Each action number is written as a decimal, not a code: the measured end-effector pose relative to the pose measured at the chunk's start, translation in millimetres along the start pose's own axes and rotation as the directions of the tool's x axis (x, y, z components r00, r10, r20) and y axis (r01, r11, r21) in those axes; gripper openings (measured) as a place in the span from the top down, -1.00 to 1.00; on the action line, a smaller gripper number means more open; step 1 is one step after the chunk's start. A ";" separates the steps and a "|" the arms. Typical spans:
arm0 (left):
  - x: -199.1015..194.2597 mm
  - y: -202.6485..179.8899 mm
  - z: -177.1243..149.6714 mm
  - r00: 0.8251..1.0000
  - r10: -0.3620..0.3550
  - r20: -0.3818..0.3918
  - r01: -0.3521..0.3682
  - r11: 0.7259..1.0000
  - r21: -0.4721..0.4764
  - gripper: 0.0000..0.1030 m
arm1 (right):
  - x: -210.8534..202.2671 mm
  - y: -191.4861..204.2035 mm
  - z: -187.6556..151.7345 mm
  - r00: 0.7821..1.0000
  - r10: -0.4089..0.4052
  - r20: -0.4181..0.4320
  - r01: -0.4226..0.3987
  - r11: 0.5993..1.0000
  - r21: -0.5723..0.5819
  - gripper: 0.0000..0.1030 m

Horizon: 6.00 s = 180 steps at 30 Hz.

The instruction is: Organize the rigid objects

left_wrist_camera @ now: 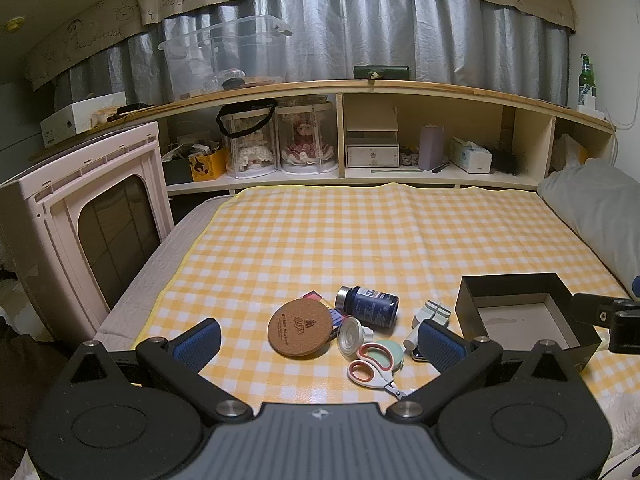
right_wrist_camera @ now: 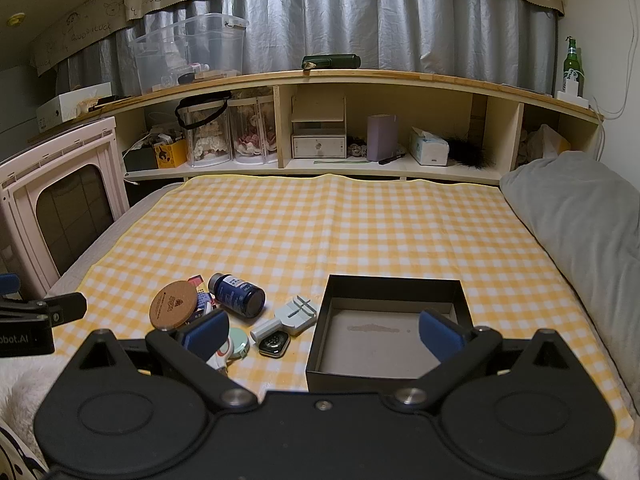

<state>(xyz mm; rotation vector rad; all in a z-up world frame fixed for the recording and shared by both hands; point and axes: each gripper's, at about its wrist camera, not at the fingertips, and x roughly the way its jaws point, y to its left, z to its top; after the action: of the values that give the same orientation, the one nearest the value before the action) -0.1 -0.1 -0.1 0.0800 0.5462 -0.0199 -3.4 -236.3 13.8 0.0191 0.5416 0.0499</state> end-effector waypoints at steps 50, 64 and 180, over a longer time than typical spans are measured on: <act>-0.1 0.3 0.0 1.000 -0.005 0.001 0.005 1.000 -0.002 -1.00 | 1.3 1.3 -1.0 1.000 -0.002 -0.004 0.002 1.000 -0.004 -0.99; -0.1 0.5 0.1 1.000 -0.006 0.003 0.006 1.000 -0.002 -1.00 | -0.3 0.6 0.5 1.000 -0.001 -0.004 0.001 1.000 -0.003 -0.99; 332.1 81.1 13.5 0.826 -0.165 -0.539 0.220 0.975 0.039 -0.97 | 208.8 -164.8 -16.0 0.860 -0.139 -0.492 0.228 0.966 0.125 0.74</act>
<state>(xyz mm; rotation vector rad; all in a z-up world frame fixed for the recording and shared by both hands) 293.8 80.4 -155.4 0.1292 1.1153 -0.2304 174.0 -389.9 -112.6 0.1344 1.0449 -0.1890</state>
